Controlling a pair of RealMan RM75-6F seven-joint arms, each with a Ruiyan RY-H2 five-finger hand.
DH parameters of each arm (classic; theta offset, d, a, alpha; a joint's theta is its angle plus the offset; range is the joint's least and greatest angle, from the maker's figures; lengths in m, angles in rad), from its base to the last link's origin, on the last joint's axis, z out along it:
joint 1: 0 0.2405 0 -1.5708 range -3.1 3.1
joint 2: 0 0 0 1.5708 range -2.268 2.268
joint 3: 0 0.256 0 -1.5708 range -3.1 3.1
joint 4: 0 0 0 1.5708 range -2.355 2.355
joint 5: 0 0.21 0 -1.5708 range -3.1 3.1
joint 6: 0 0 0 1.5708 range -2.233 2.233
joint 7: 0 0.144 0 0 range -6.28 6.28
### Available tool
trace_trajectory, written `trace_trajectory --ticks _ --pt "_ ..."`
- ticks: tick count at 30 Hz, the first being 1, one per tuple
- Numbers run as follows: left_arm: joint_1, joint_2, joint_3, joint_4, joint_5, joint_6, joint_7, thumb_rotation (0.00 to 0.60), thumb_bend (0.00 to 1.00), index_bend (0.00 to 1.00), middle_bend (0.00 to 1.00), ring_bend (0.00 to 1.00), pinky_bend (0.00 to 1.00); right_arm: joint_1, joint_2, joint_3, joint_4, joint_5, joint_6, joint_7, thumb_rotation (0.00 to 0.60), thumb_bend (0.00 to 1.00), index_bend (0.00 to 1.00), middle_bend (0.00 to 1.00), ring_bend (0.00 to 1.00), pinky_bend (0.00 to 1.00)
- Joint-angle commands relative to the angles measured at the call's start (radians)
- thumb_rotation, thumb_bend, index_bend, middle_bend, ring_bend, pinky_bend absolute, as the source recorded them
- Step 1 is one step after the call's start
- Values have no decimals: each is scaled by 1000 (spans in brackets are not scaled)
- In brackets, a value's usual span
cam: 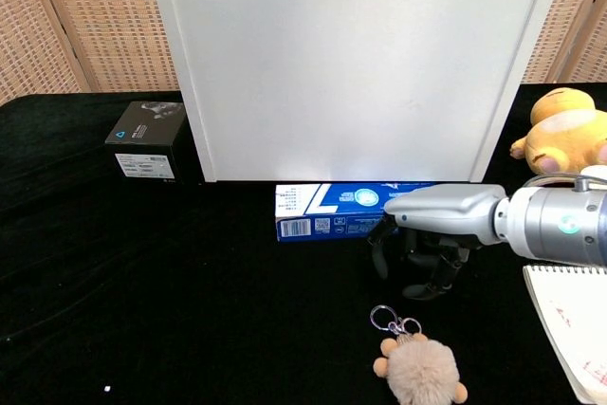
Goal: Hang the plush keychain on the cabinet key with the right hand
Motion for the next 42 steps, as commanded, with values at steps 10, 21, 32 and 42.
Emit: trace_trajectory --ticks 10,21,32,42 --pt "-4 -1 0 3 -12 -5 -1 600 0 0 0 0 0 32 -77 -24 46 85 25 -104 600 511 522 950 975 1000" --pt "-7 -1 2 2 -17 -5 1 600 0 0 0 0 0 43 -115 -36 82 105 44 -124 600 530 550 954 975 1000" --pt "-8 2 4 3 -18 -6 -5 600 0 0 0 0 0 52 -130 -51 95 123 47 -149 600 557 550 954 975 1000" --pt "-8 5 6 2 -14 -4 -12 600 0 0 0 0 0 55 -148 -63 110 122 57 -163 600 559 551 954 975 1000"
